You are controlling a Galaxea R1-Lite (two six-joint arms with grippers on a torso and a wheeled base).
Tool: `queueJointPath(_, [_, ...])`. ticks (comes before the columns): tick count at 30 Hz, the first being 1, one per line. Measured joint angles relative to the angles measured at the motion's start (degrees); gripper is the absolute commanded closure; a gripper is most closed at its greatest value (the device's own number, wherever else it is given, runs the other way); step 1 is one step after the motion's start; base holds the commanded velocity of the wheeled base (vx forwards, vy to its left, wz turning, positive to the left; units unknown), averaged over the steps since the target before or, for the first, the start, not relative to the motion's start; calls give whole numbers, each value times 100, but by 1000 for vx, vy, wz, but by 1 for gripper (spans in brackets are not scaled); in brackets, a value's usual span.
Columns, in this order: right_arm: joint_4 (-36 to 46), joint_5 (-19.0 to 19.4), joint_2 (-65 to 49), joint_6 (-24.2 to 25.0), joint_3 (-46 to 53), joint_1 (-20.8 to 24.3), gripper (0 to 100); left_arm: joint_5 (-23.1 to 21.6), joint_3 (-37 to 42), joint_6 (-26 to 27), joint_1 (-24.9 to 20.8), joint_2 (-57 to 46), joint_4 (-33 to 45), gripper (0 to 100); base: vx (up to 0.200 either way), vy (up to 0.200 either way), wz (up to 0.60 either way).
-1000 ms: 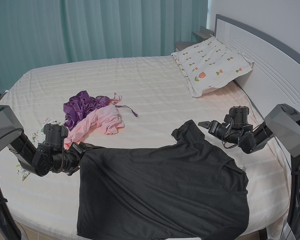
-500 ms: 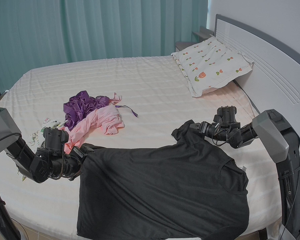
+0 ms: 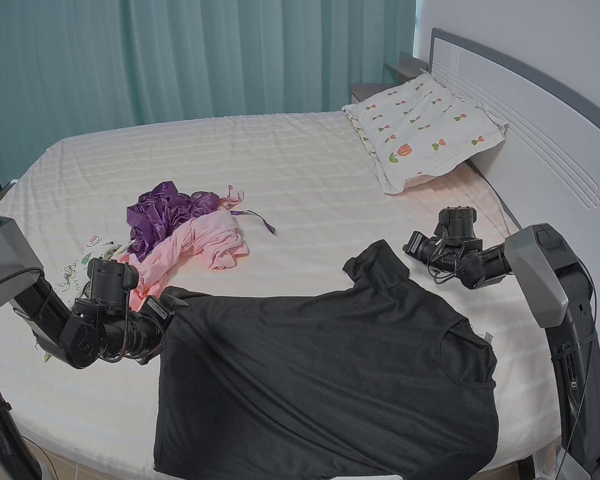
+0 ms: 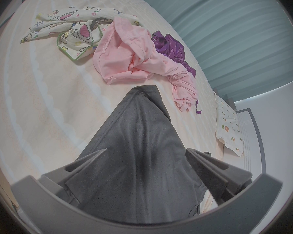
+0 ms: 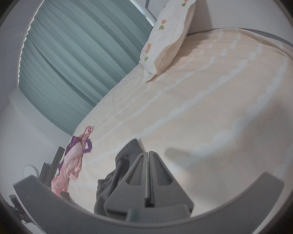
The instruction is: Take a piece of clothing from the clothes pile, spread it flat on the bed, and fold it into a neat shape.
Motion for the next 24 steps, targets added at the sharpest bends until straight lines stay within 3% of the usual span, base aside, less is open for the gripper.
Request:
queueJointPath(12, [94, 4, 35, 241, -139, -229, 100, 0, 12, 0, 0, 6, -5, 0, 0, 0, 0])
queueJointPath(13, [102, 6, 35, 218, -122, -217, 0, 0, 12, 2, 0, 6, -5, 0, 0, 0, 0])
queueJointPath(24, [41, 1, 55, 150, 7, 88, 0, -2, 34, -5, -4, 11, -2, 0, 0, 0, 0])
